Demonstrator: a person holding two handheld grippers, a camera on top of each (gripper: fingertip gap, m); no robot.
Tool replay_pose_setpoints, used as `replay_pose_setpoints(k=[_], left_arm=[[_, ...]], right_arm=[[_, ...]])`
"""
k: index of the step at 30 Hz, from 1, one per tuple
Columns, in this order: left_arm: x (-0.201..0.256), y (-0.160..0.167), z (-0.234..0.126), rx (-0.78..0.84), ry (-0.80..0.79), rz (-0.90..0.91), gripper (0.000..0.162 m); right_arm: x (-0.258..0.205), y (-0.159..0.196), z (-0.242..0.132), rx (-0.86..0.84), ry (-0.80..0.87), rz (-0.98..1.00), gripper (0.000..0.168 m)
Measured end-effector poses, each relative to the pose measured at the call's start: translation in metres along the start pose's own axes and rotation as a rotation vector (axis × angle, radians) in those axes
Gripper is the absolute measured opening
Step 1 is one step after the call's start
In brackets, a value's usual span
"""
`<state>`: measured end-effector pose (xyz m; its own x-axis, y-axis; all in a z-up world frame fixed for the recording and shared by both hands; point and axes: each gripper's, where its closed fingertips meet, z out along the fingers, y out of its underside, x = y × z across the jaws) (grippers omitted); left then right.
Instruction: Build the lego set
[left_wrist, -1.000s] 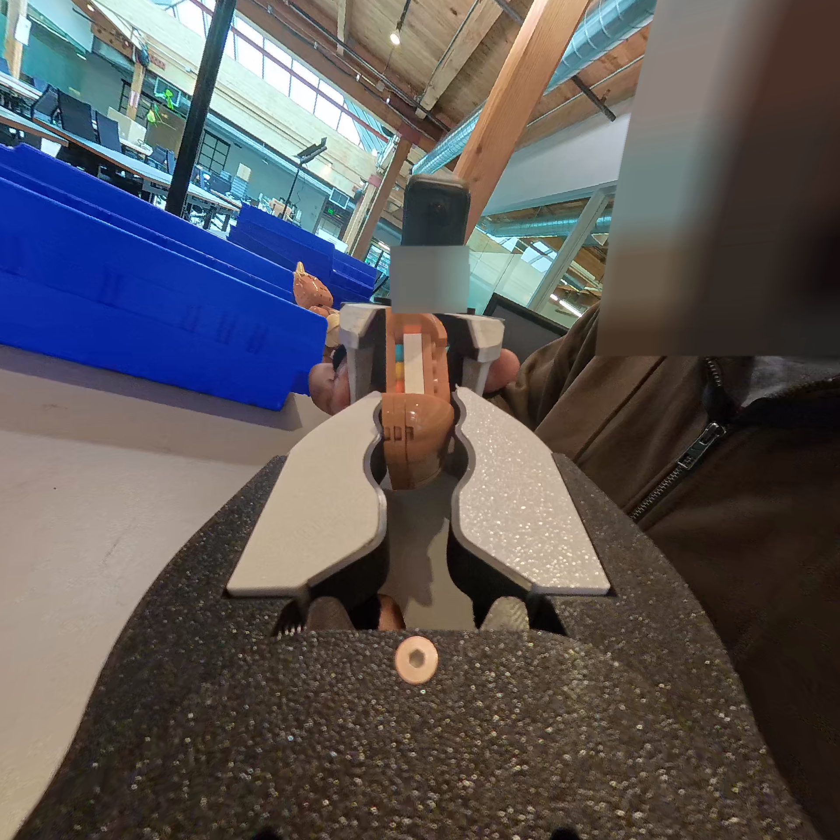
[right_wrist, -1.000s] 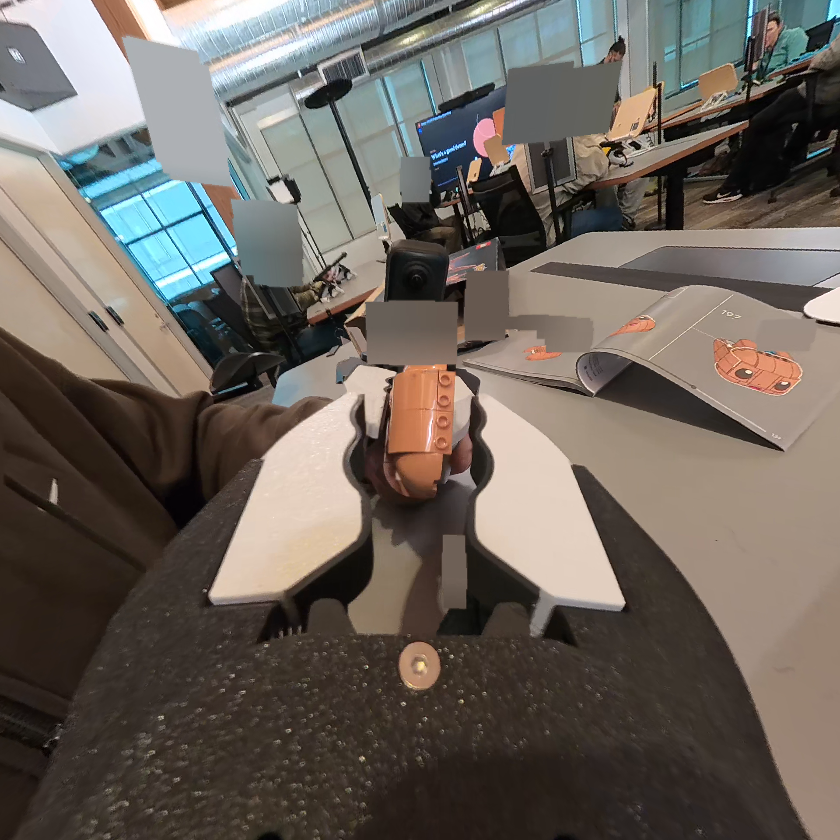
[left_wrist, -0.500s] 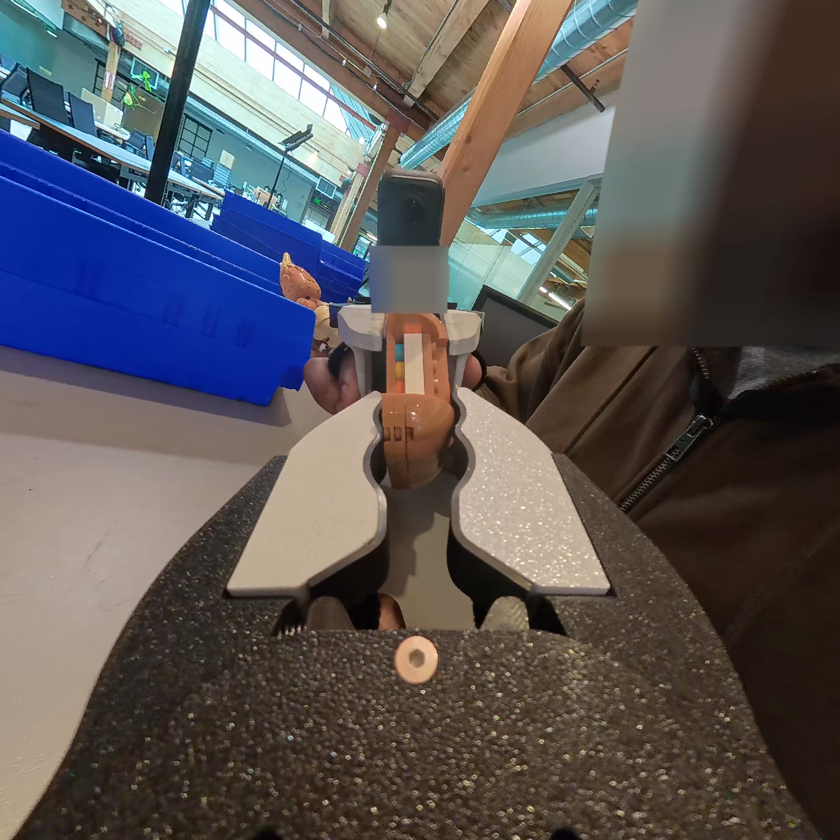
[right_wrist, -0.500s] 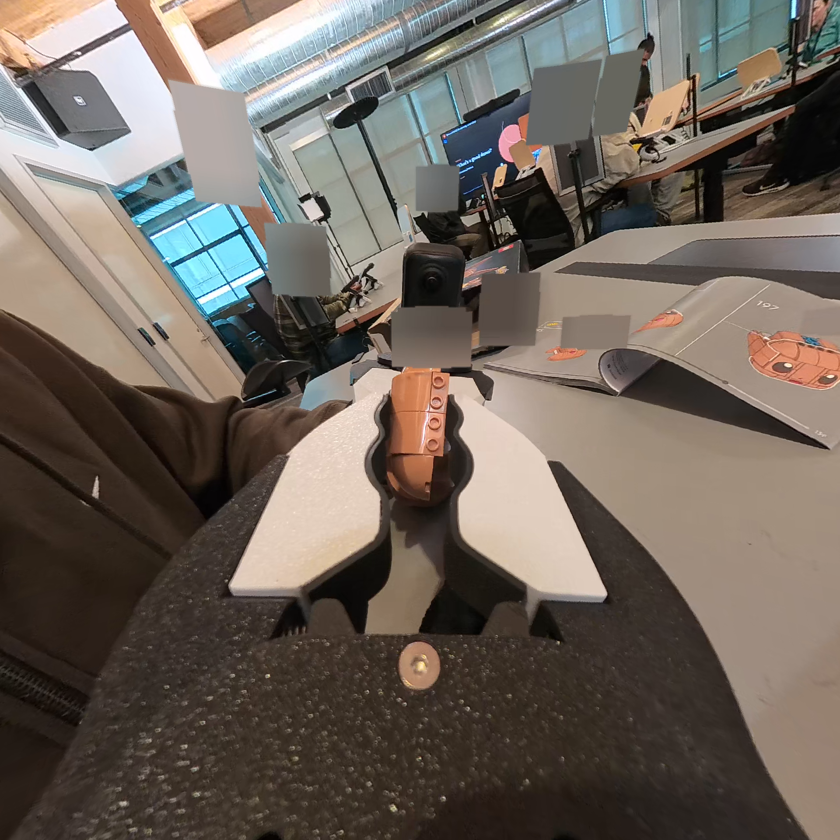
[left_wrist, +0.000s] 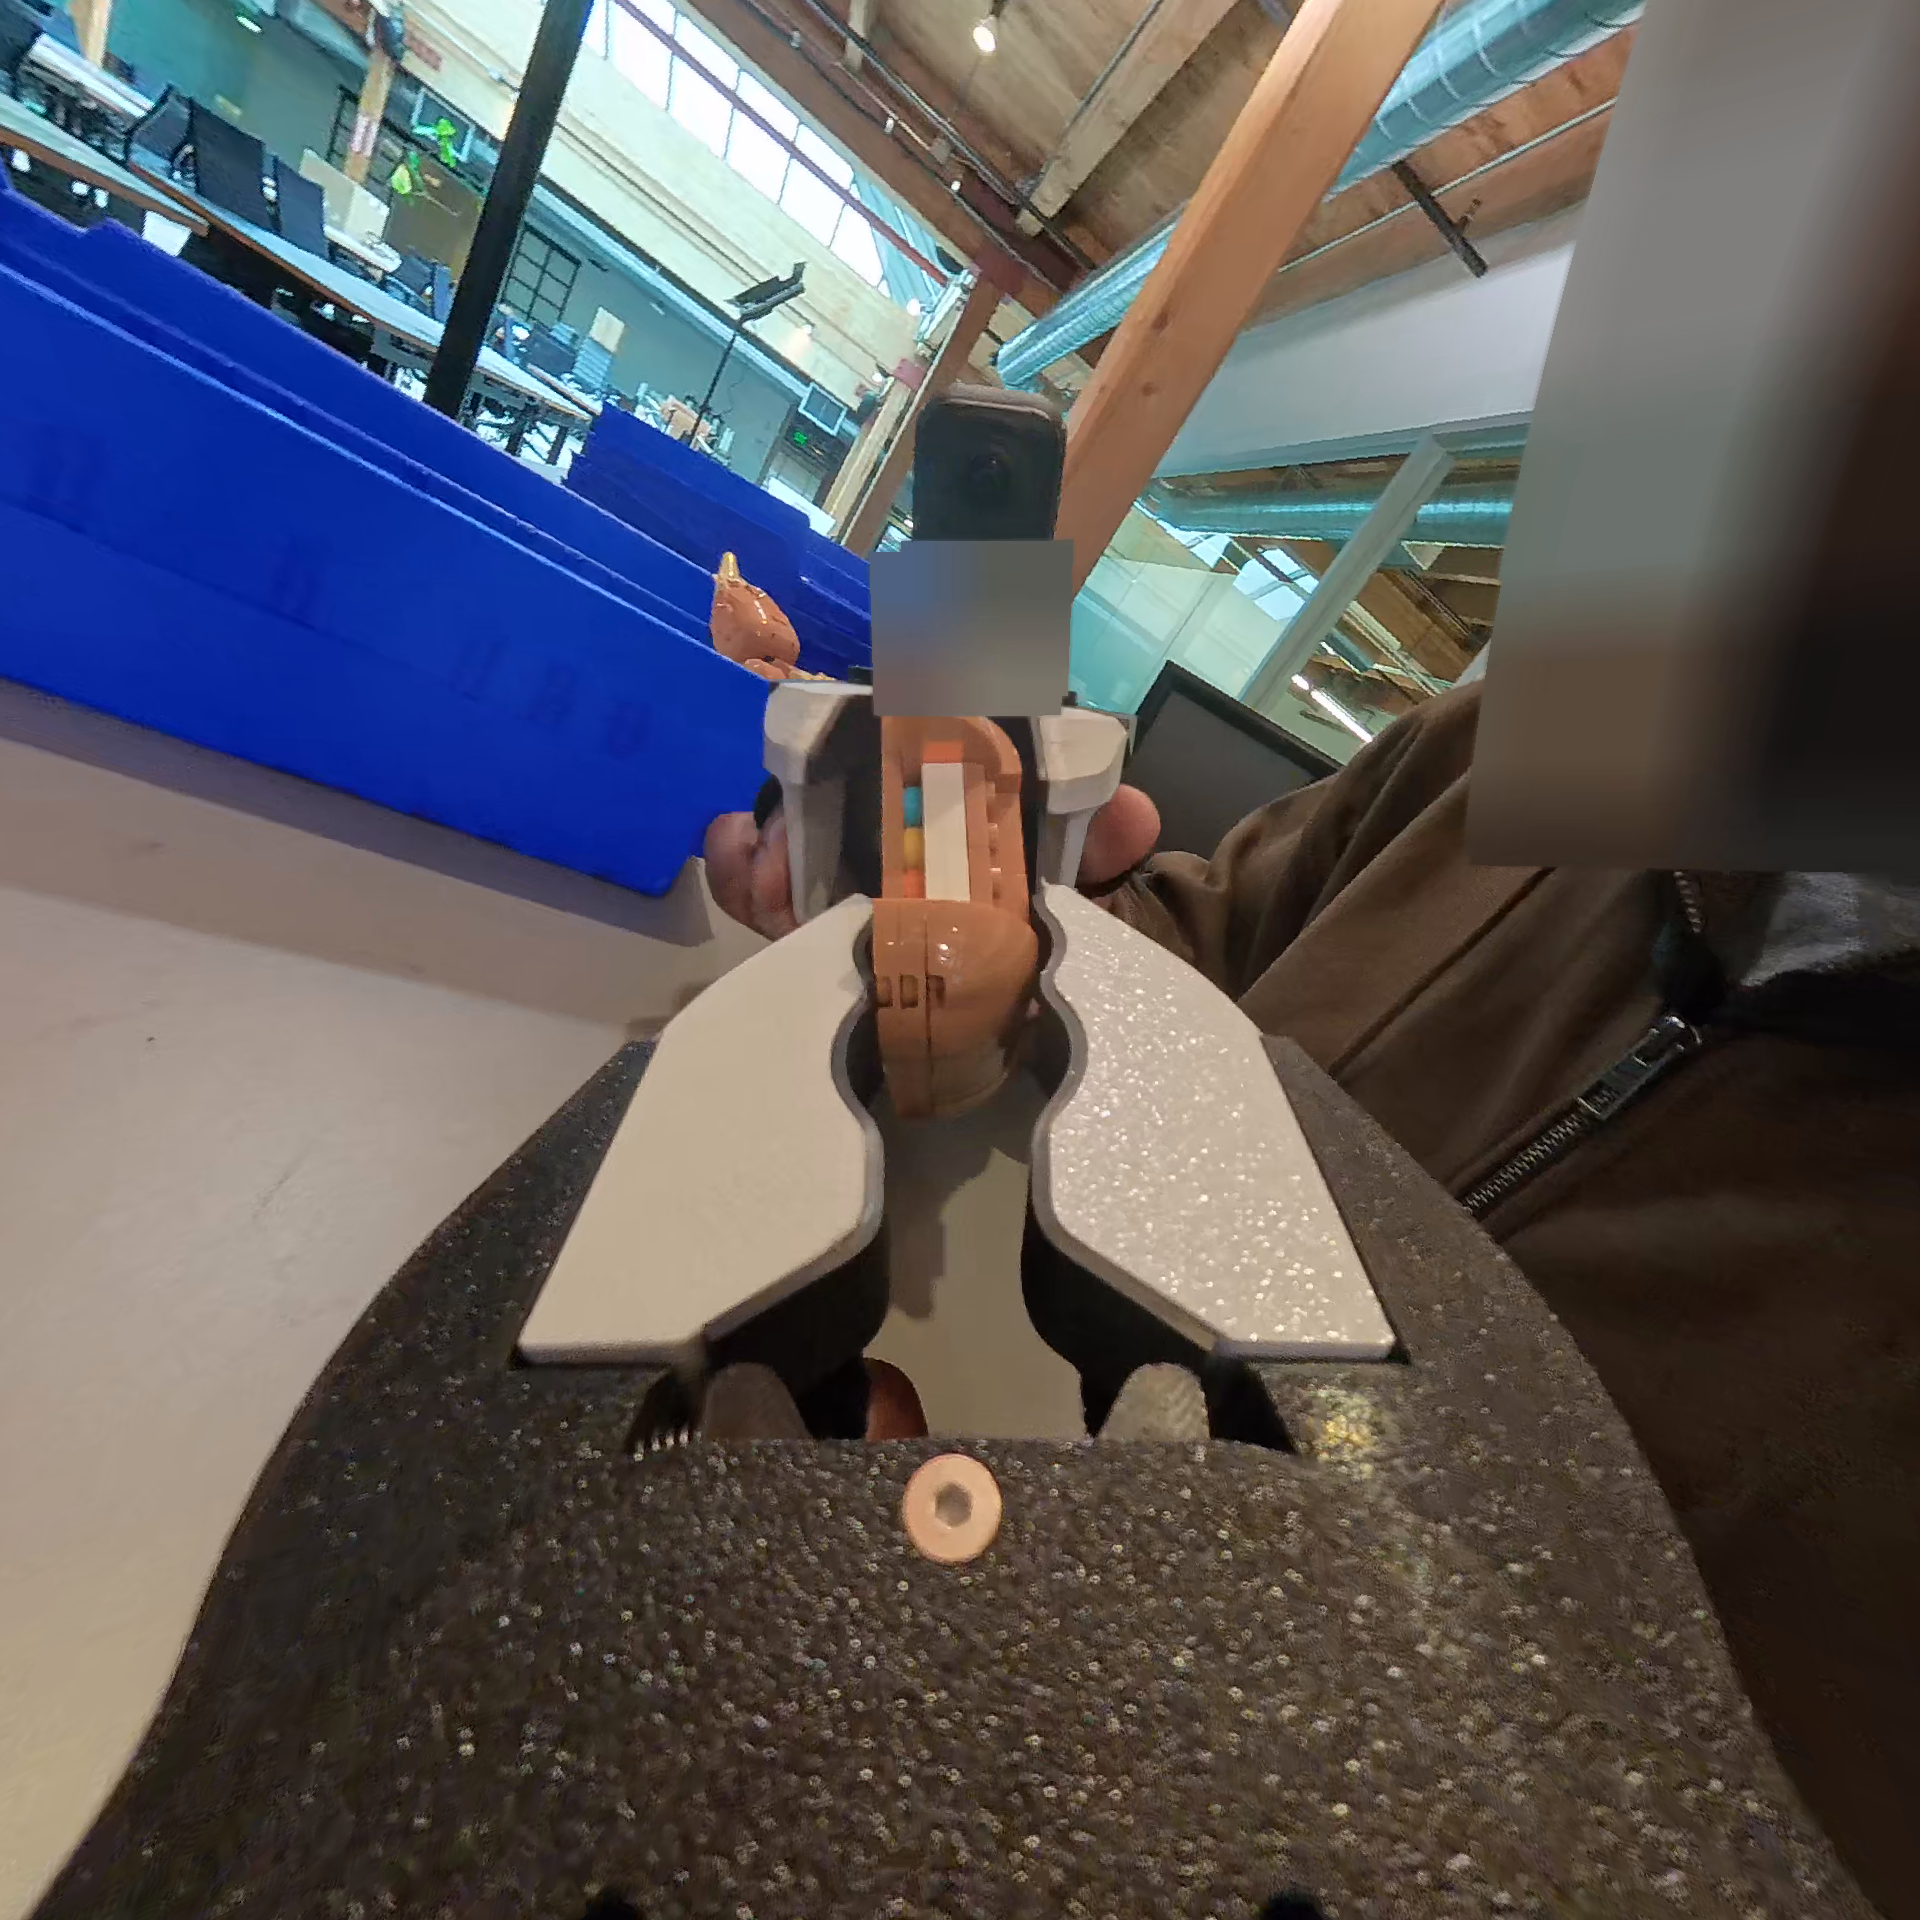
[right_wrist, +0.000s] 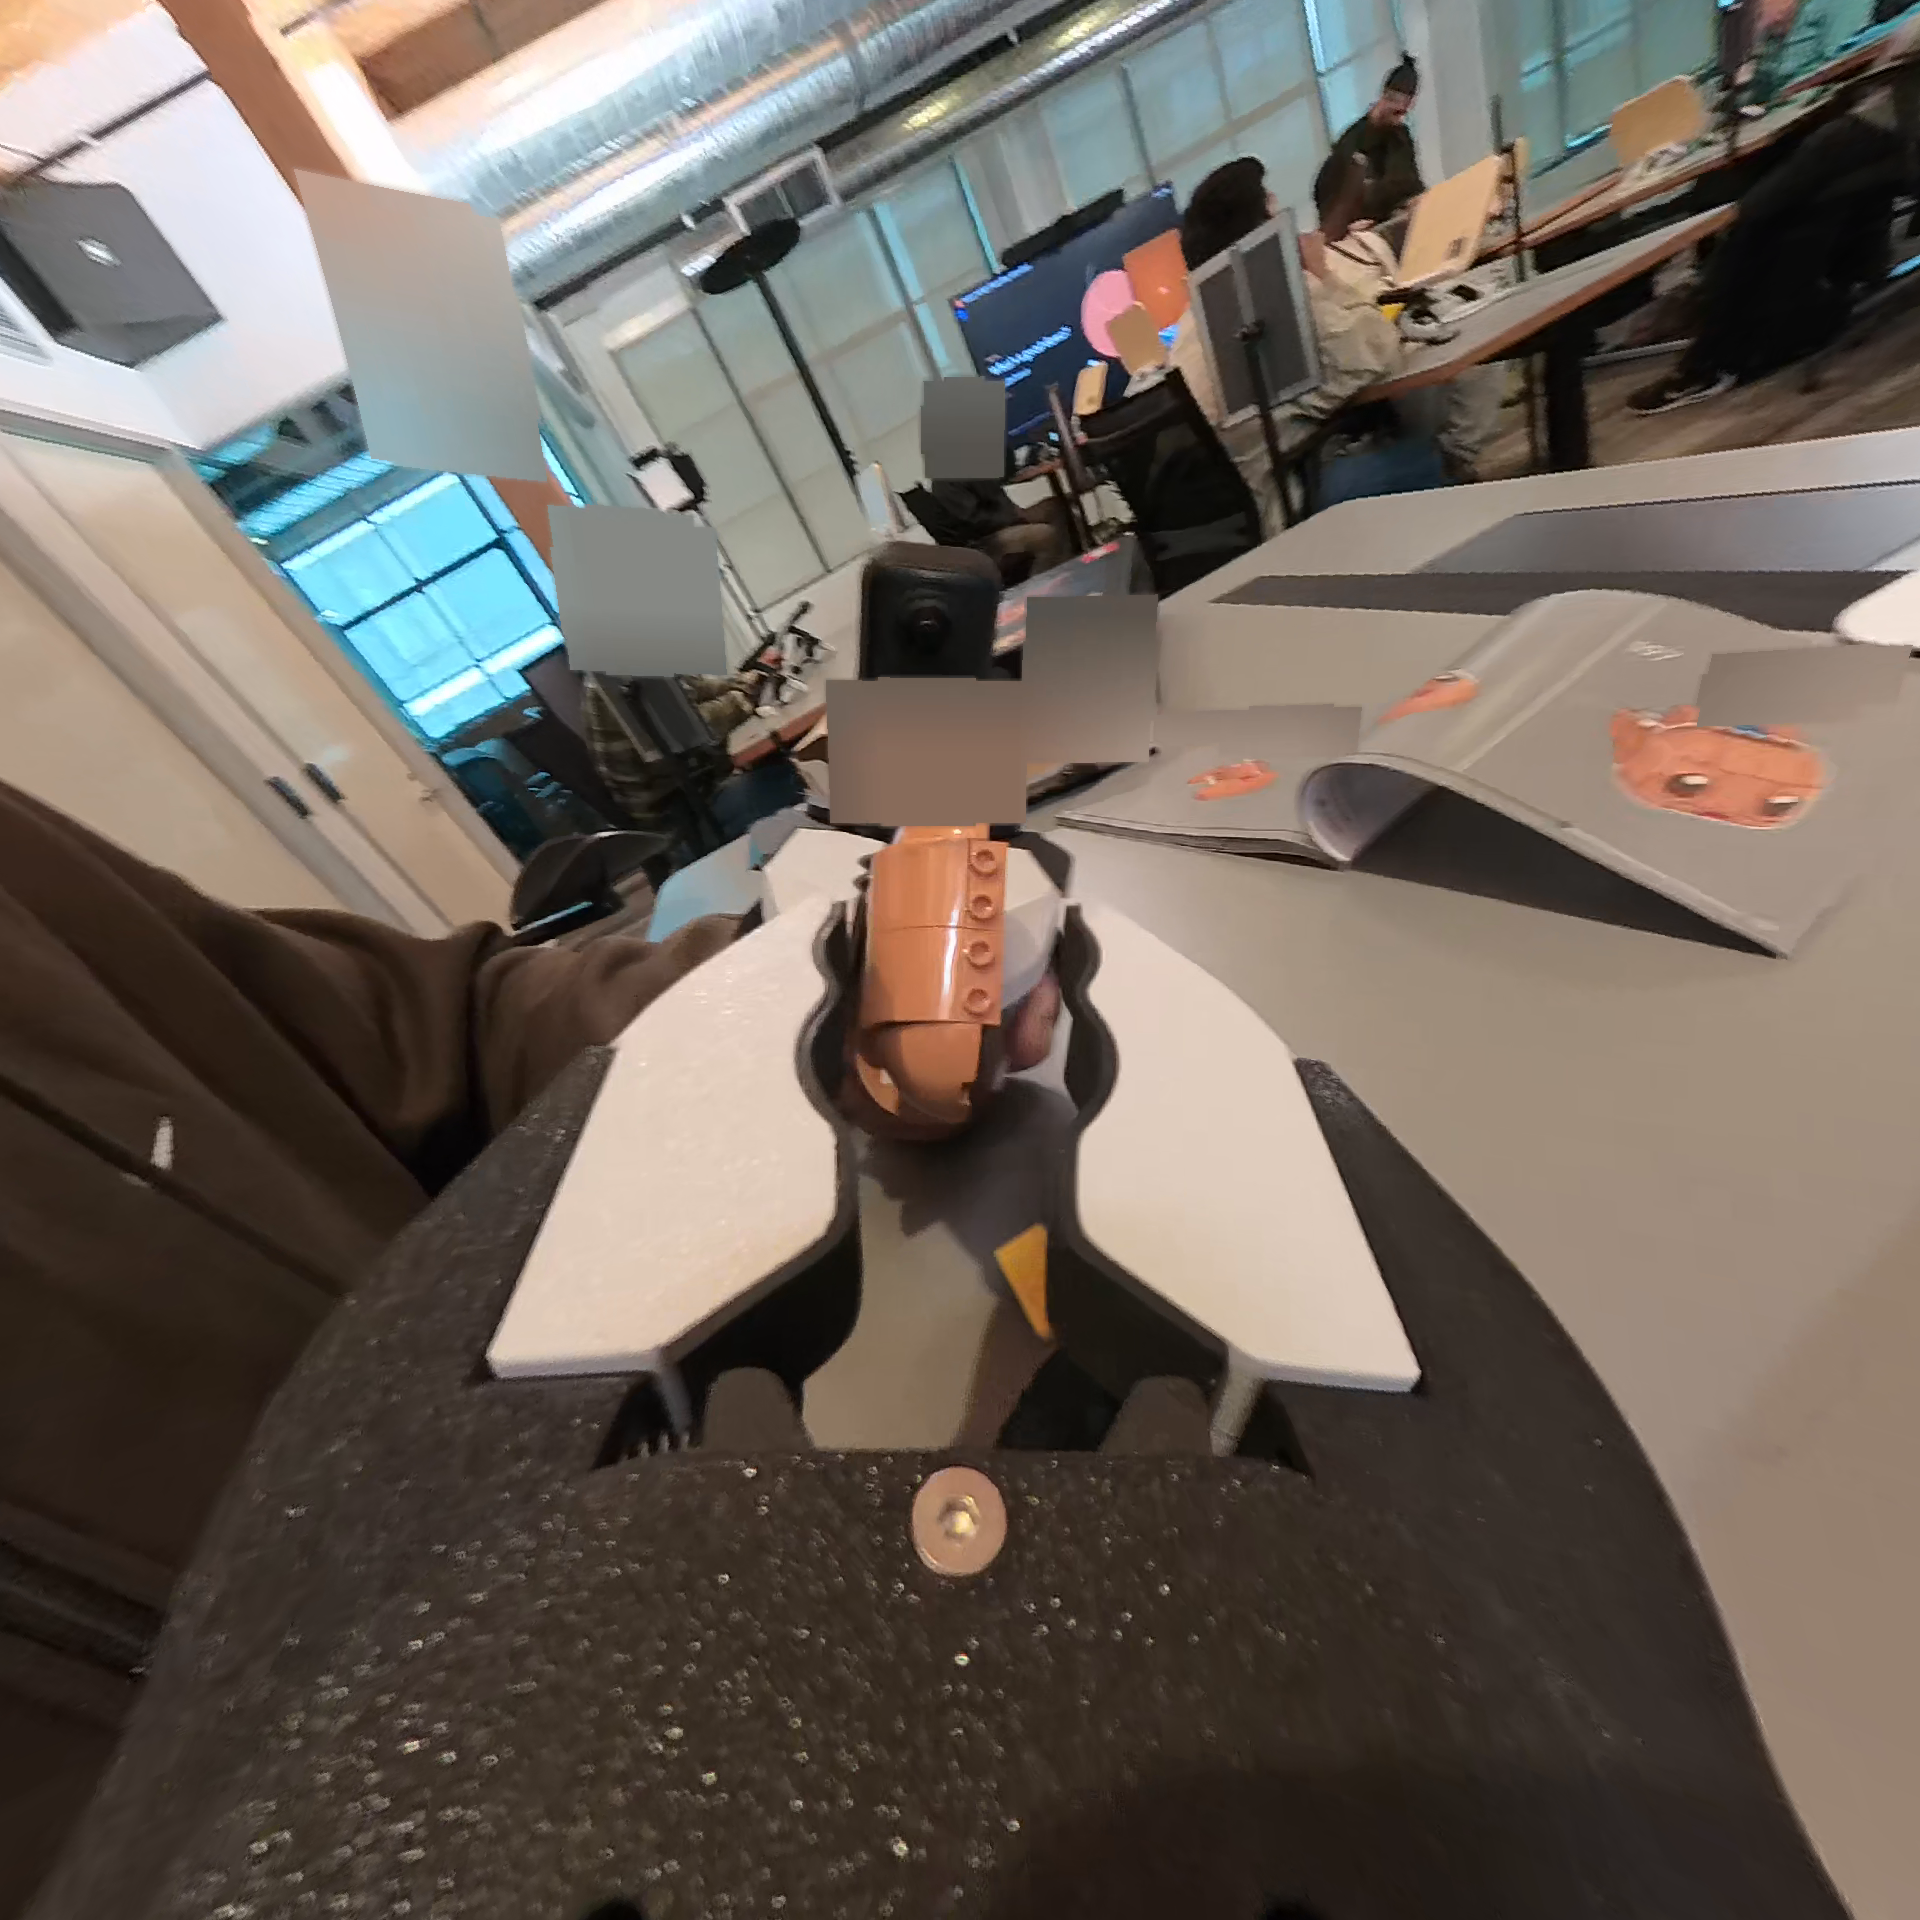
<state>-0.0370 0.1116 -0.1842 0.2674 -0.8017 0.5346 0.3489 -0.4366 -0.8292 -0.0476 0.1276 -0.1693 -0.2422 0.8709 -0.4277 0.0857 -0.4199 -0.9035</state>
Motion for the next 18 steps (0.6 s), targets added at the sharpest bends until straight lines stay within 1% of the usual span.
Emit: replay_pose_setpoints(k=[4, 9, 12, 14, 18], left_arm=[[-0.005, 0.002, 0.0, -0.015, -0.027, -0.048, 0.025], [-0.005, 0.005, 0.0, -0.02, -0.013, -0.181, 0.025], [-0.008, 0.009, 0.0, -0.044, -0.033, -0.219, 0.025], [-0.01, 0.015, 0.0, -0.092, -0.077, -0.172, 0.025], [-0.011, 0.025, 0.002, -0.22, -0.182, 0.027, 0.025]], right_arm=[[0.001, -0.003, -0.002, 0.002, -0.017, -0.025, 0.043], [0.0, 0.0, -0.003, -0.021, -0.038, -0.112, 0.05], [0.006, -0.003, -0.006, -0.015, -0.026, -0.091, 0.049], [0.01, -0.003, -0.007, -0.025, -0.036, -0.038, 0.047], [0.012, 0.003, -0.008, -0.069, -0.069, 0.025, 0.043]])
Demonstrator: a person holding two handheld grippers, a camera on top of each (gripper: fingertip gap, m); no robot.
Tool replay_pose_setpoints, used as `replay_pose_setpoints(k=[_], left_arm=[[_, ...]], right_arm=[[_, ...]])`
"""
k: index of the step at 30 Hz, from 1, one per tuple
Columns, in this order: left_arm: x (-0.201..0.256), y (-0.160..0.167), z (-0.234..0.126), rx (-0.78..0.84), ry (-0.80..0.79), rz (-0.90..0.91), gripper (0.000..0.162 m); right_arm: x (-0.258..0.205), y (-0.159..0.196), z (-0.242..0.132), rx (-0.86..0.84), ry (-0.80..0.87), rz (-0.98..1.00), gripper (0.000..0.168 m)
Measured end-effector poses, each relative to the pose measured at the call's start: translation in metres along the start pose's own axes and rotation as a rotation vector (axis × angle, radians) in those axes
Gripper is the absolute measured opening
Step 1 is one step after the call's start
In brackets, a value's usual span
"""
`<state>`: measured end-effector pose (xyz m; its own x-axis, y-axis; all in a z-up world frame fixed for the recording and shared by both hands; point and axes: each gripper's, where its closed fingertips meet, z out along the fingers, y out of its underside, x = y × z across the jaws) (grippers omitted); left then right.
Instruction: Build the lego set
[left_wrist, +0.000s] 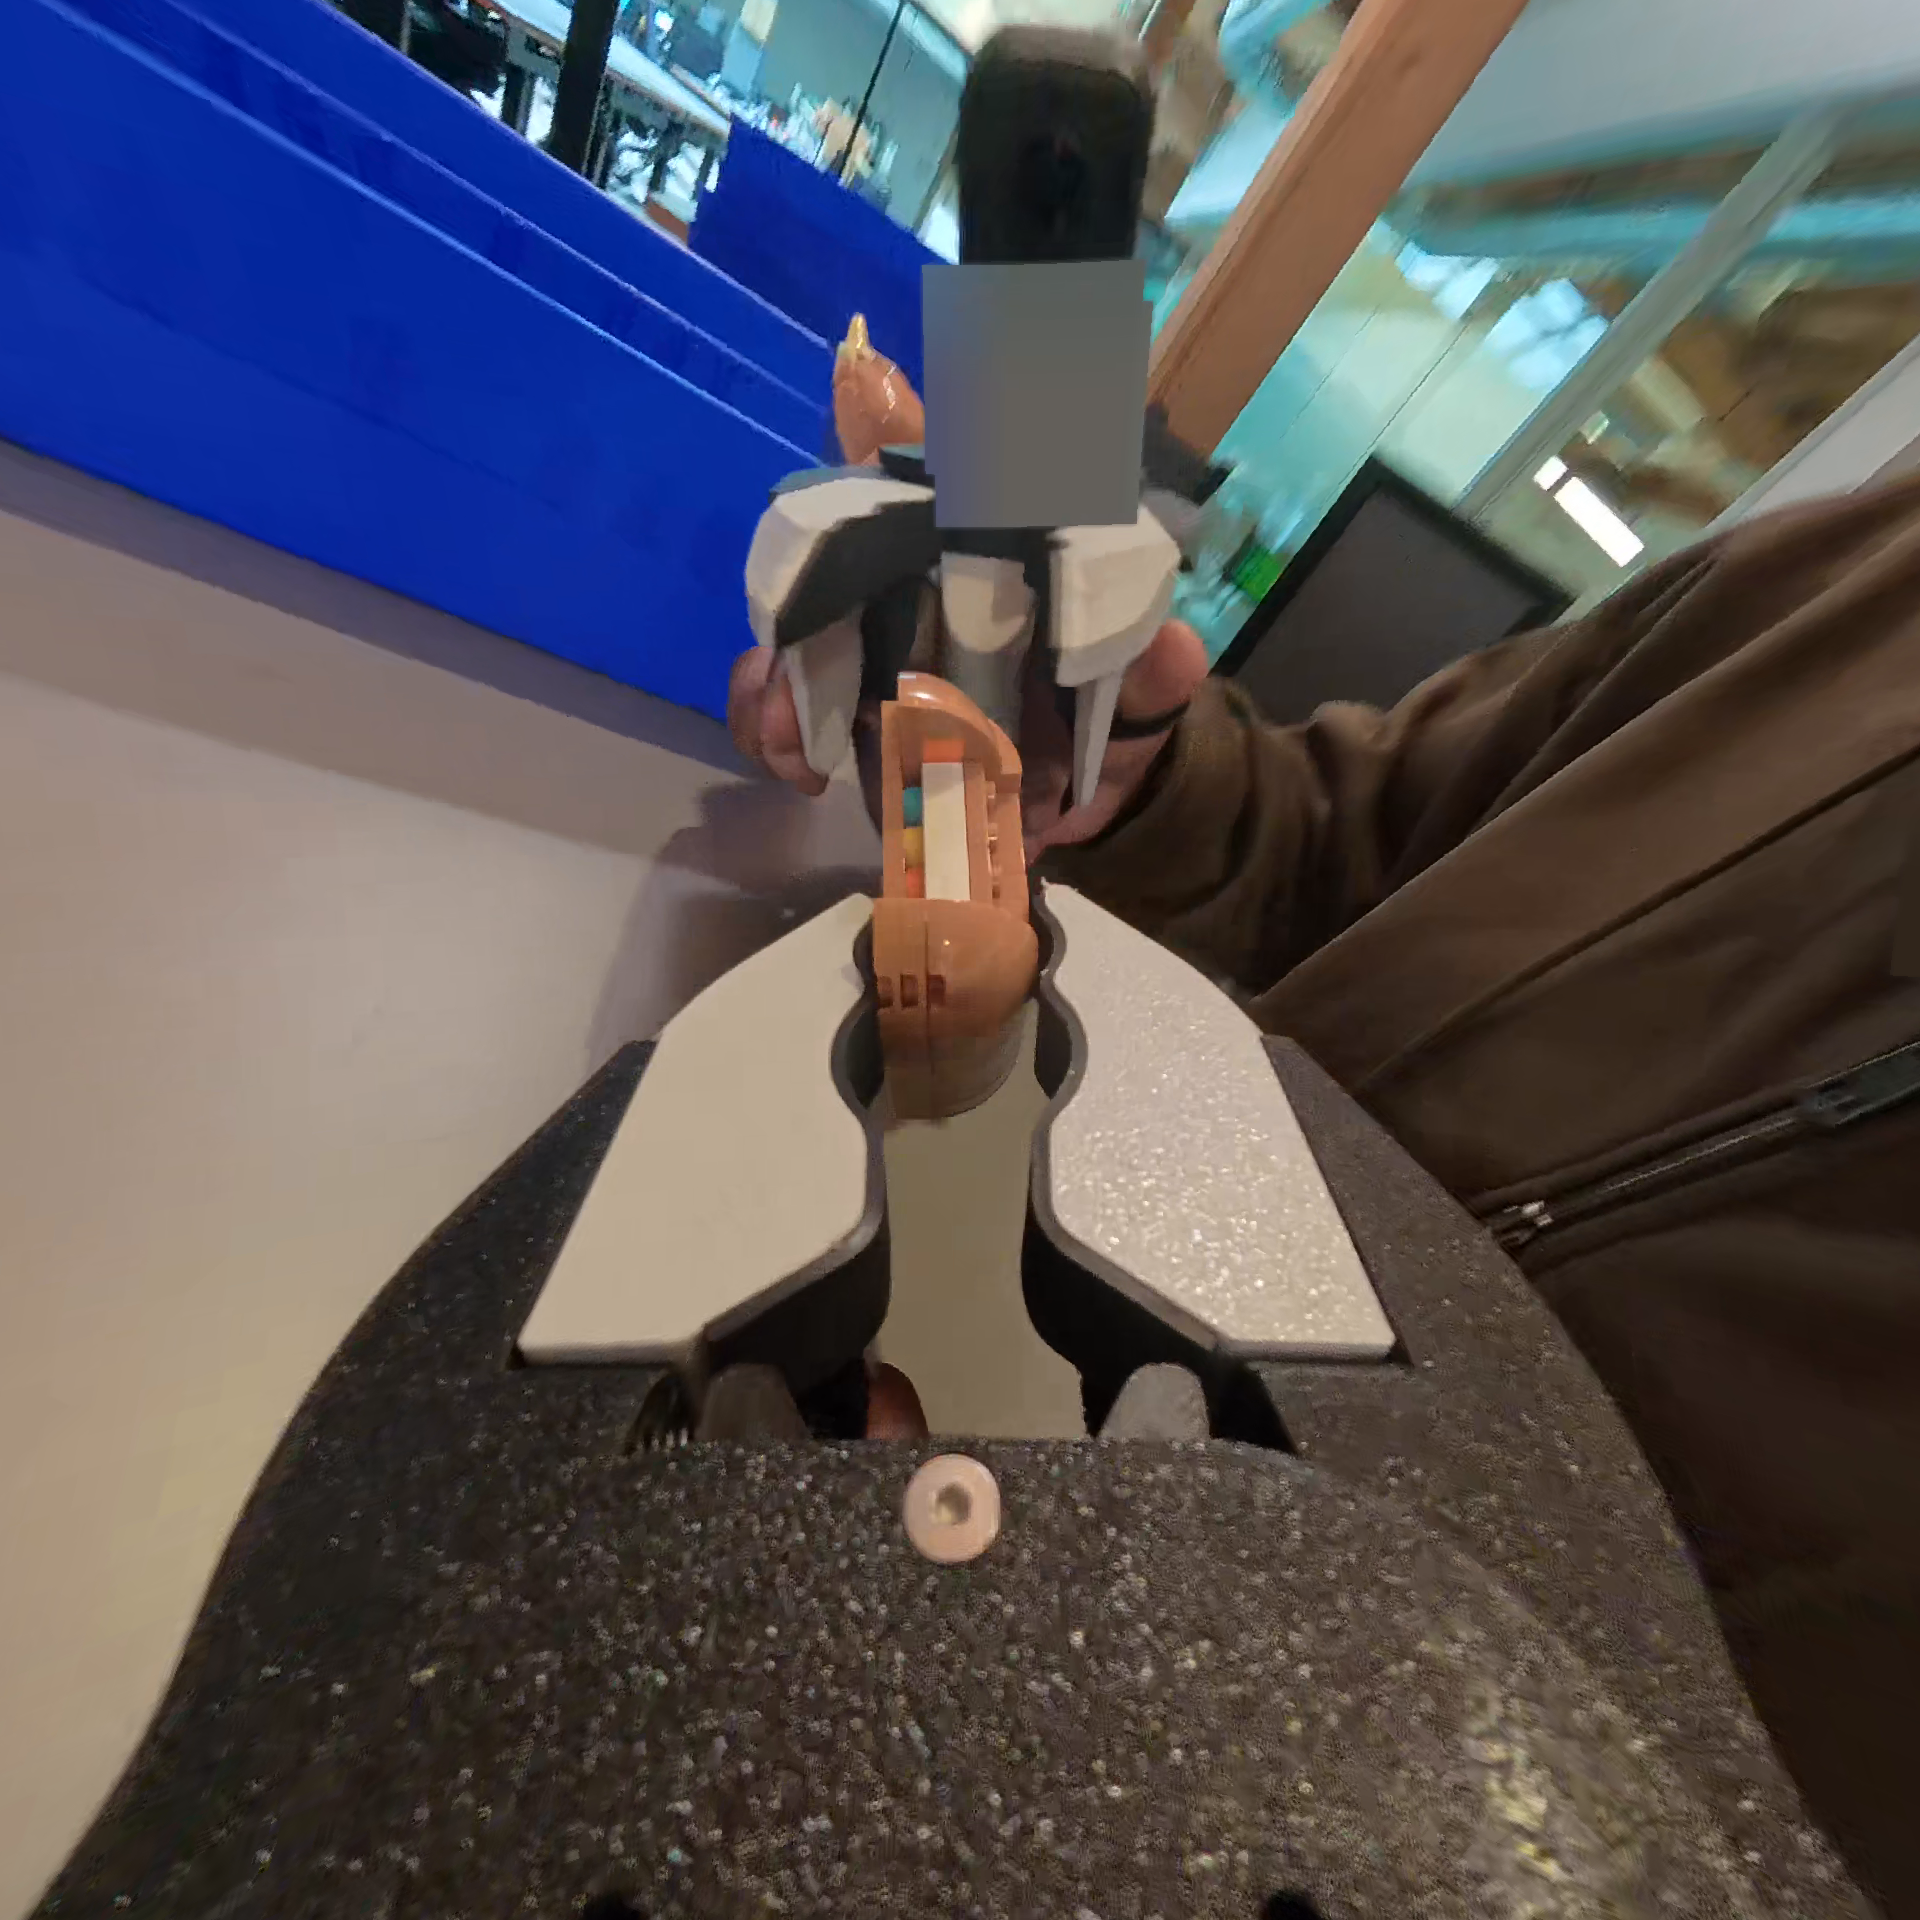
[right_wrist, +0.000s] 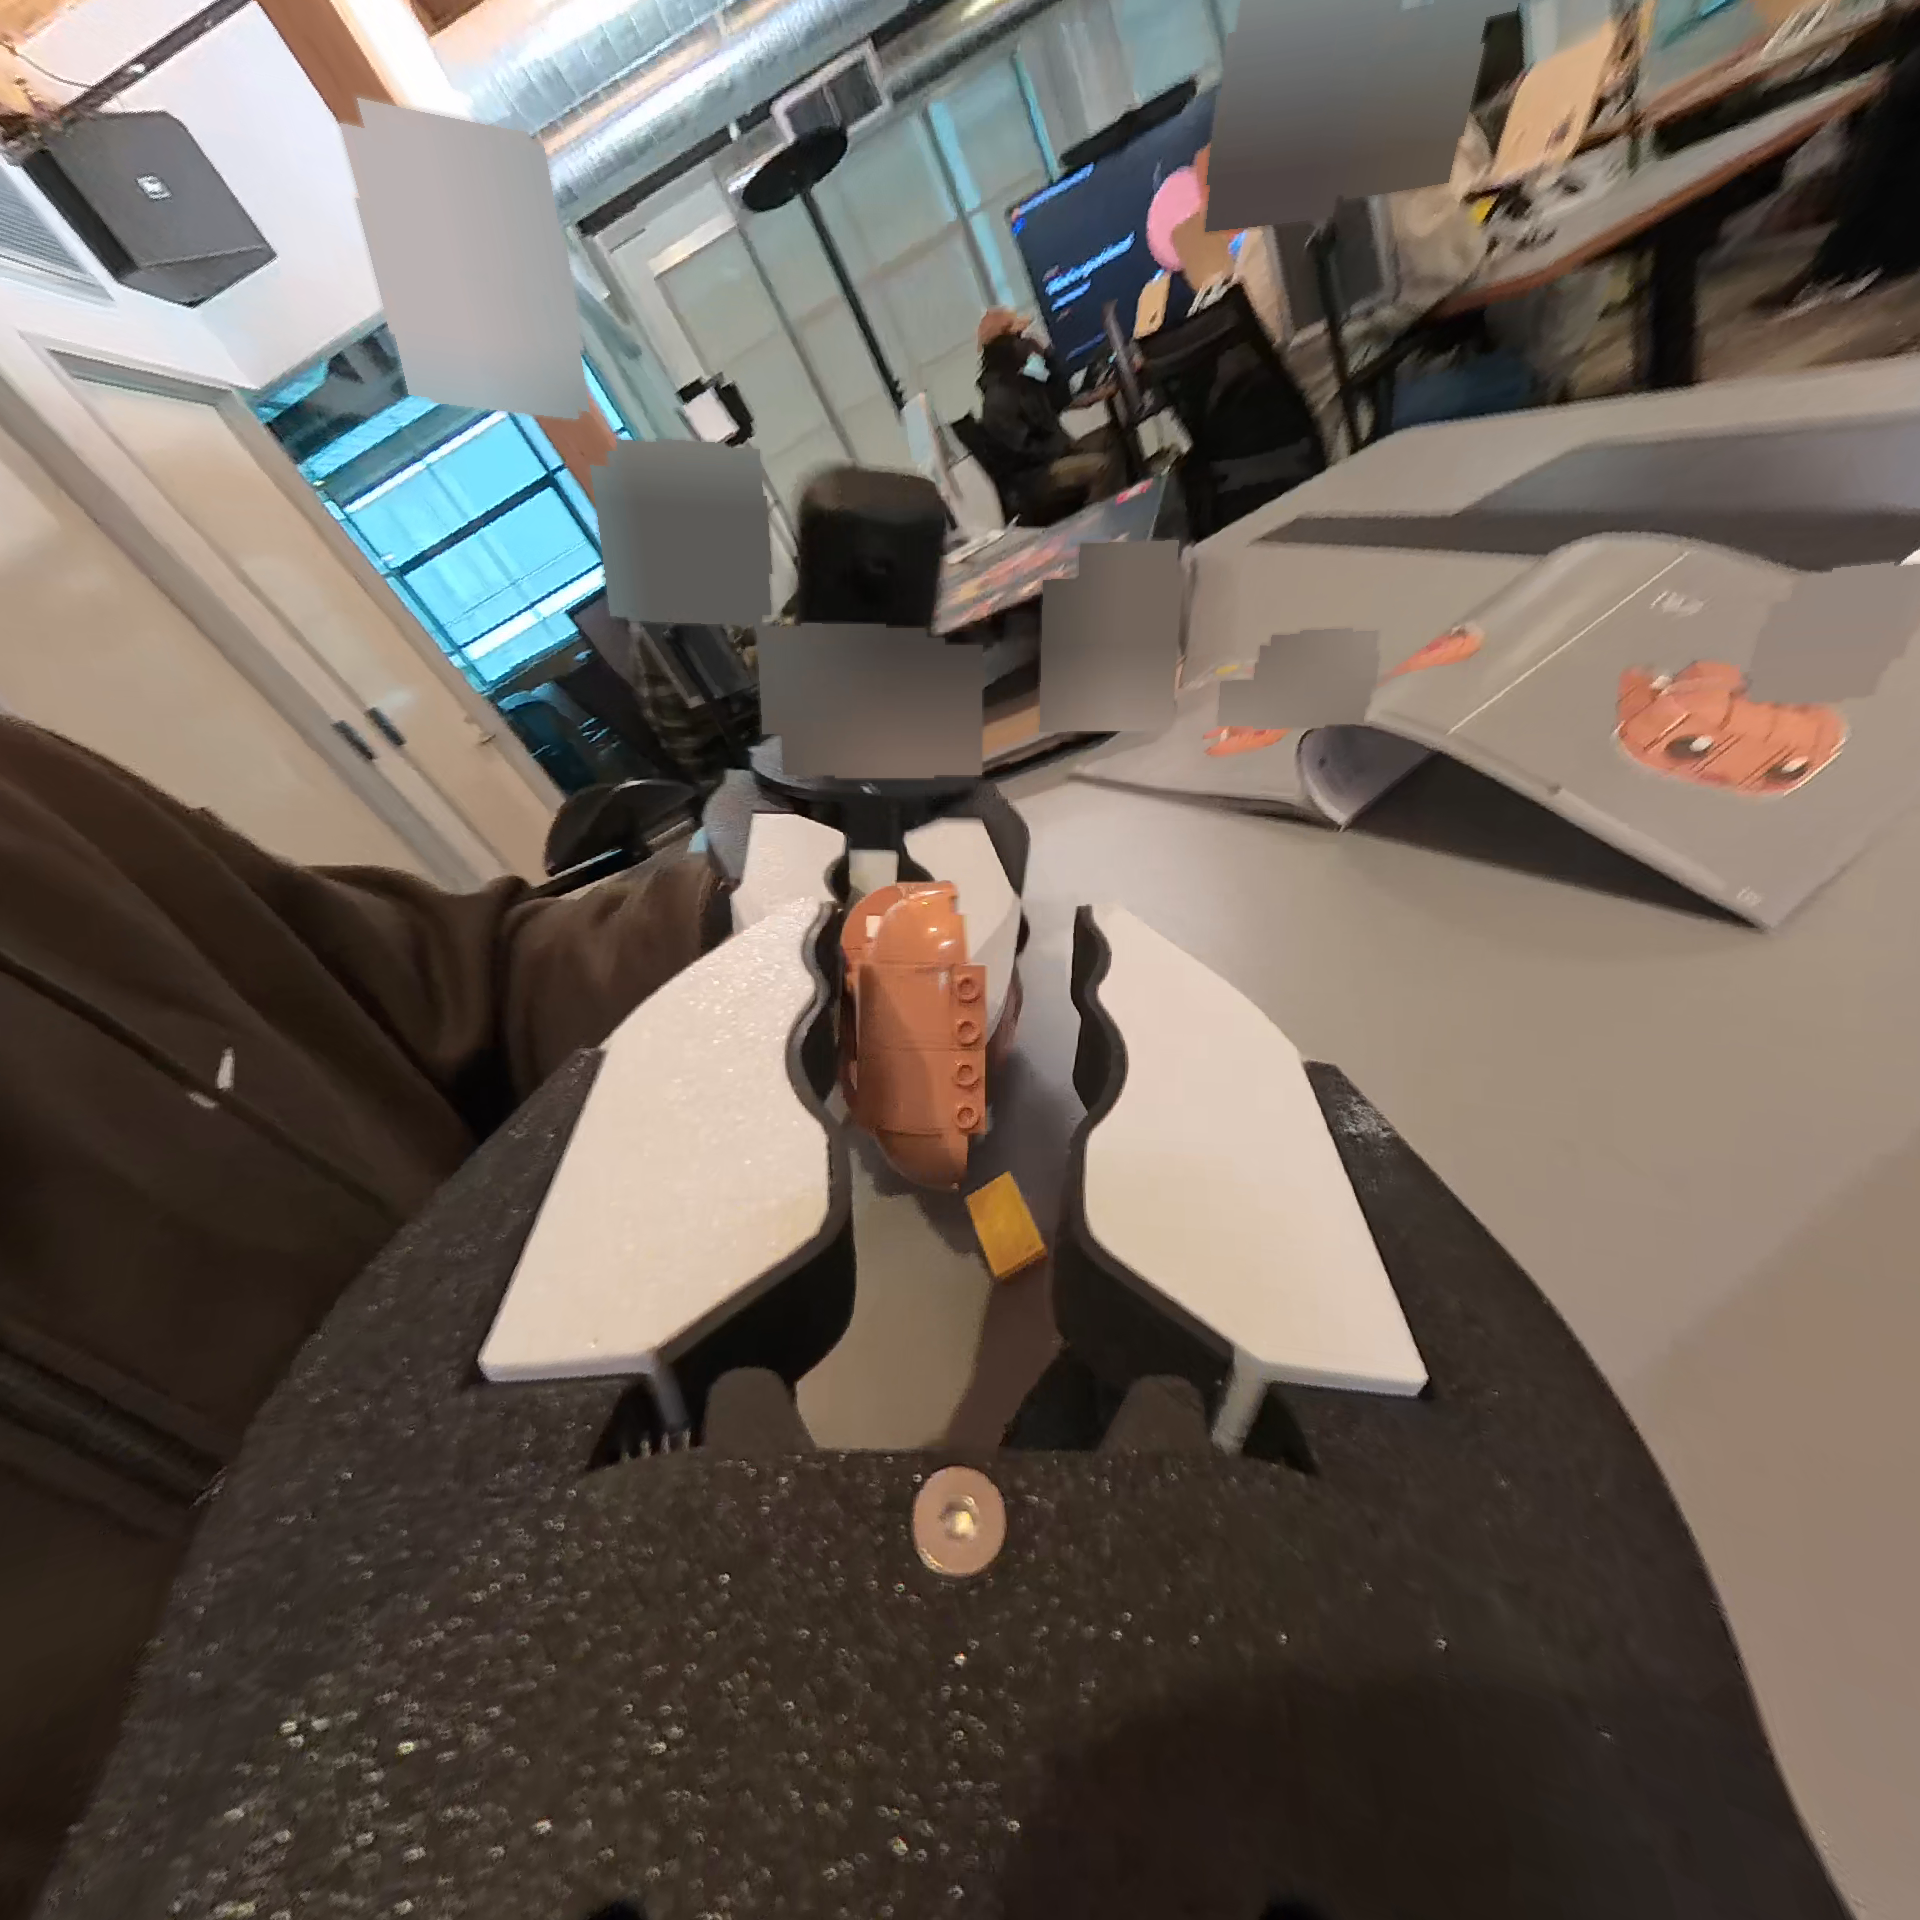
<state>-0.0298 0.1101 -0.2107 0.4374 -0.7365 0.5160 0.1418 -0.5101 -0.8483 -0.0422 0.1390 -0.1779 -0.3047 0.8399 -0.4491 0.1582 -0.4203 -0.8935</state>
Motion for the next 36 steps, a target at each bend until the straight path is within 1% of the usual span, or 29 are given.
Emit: replay_pose_setpoints(k=[4, 6, 8, 10, 12, 14, 16, 17, 19, 22, 25, 29, 33, 36], left_arm=[[-0.001, 0.005, 0.001, -0.085, -0.108, 0.18, 0.025], [-0.001, 0.007, 0.001, -0.102, -0.122, 0.206, 0.025], [0.0, 0.007, 0.0, -0.102, -0.111, 0.191, 0.025], [0.0, 0.005, -0.001, -0.079, -0.087, 0.119, 0.025], [-0.004, 0.003, -0.004, -0.046, -0.07, -0.016, 0.025], [-0.012, 0.001, -0.007, -0.009, -0.048, -0.197, 0.025], [-0.013, 0.001, -0.009, 0.029, 0.019, -0.369, 0.025], [-0.013, 0.001, -0.01, 0.046, 0.053, -0.438, 0.025], [-0.012, 0.002, -0.009, 0.059, 0.099, -0.521, 0.025], [-0.007, 0.004, -0.007, 0.053, 0.163, -0.57, 0.025], [0.005, 0.004, -0.005, 0.036, 0.249, -0.594, 0.025], [0.011, 0.008, -0.002, 0.002, 0.295, -0.603, 0.025], [0.019, 0.012, 0.0, -0.034, 0.32, -0.579, 0.025], [0.02, 0.012, 0.001, -0.039, 0.317, -0.578, 0.025]], right_arm=[[-0.004, 0.006, 0.0, -0.028, -0.052, 0.028, 0.037], [-0.004, 0.008, 0.001, -0.038, -0.057, 0.024, 0.035], [-0.005, 0.008, 0.001, -0.036, -0.066, 0.022, 0.035], [-0.005, 0.007, 0.001, -0.035, -0.067, 0.009, 0.037], [-0.003, 0.009, 0.0, -0.056, -0.039, -0.052, 0.043], [0.002, 0.015, -0.001, -0.107, 0.011, -0.176, 0.05], [0.004, 0.022, -0.002, -0.167, 0.055, -0.341, 0.056], [0.005, 0.025, -0.002, -0.195, 0.076, -0.425, 0.059], [0.006, 0.03, -0.001, -0.241, 0.101, -0.574, 0.068], [0.0, 0.033, 0.003, -0.252, 0.072, -0.694, 0.079], [-0.007, 0.033, 0.005, -0.243, 0.017, -0.712, 0.083], [-0.019, 0.038, 0.005, -0.25, -0.045, -0.745, 0.084], [-0.02, 0.045, 0.006, -0.27, -0.053, -0.767, 0.077], [-0.023, 0.048, 0.007, -0.271, -0.072, -0.767, 0.064]])
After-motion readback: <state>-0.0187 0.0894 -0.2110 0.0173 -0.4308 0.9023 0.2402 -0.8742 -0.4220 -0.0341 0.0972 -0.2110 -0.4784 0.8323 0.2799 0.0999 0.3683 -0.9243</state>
